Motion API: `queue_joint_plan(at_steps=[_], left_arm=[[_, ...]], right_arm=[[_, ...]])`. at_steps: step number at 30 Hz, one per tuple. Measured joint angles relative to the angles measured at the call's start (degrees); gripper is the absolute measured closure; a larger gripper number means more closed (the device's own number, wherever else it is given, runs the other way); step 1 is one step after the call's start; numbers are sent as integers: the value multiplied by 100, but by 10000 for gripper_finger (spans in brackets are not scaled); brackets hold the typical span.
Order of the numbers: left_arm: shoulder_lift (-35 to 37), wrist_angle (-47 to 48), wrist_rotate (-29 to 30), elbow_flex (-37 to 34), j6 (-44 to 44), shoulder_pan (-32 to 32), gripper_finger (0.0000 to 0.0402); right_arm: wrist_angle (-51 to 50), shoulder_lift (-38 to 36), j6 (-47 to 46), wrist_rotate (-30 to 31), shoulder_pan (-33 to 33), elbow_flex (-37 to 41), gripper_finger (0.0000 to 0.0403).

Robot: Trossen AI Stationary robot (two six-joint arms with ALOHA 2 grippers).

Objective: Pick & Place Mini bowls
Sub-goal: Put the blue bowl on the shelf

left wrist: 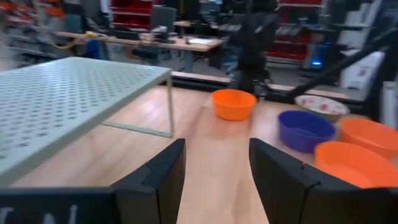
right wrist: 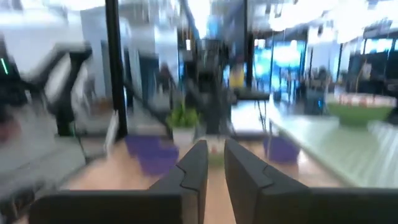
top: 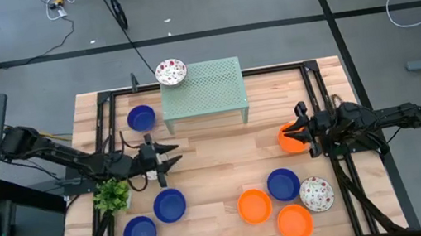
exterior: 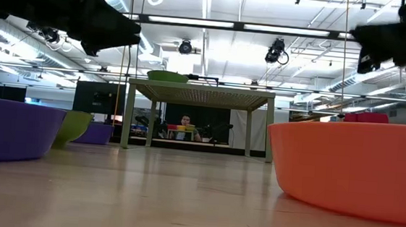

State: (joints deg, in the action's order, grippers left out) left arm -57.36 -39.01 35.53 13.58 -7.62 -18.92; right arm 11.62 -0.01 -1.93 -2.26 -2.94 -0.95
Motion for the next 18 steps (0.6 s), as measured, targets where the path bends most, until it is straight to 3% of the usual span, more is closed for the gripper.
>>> queue_joint_plan(at_steps=[3, 6, 9, 14, 18], left_arm=[[0, -1, 296, 0, 199, 77, 220], [0, -19, 630, 0, 282, 288, 220], [0, -14, 549, 0, 379, 532, 220], [0, -1, -87, 0, 299, 779, 220], [0, 12, -302, 0, 287, 844, 220]], right_arm=[[1114, 0, -719, 84, 0, -1, 344], [1905, 104, -829, 119, -10, -2, 344], [2276, 378, -1297, 57, -73, -2, 344], [2569, 1797, -2386, 727, -333, -47, 344], [2025, 3096, -2754, 1425, -528, -730, 347]])
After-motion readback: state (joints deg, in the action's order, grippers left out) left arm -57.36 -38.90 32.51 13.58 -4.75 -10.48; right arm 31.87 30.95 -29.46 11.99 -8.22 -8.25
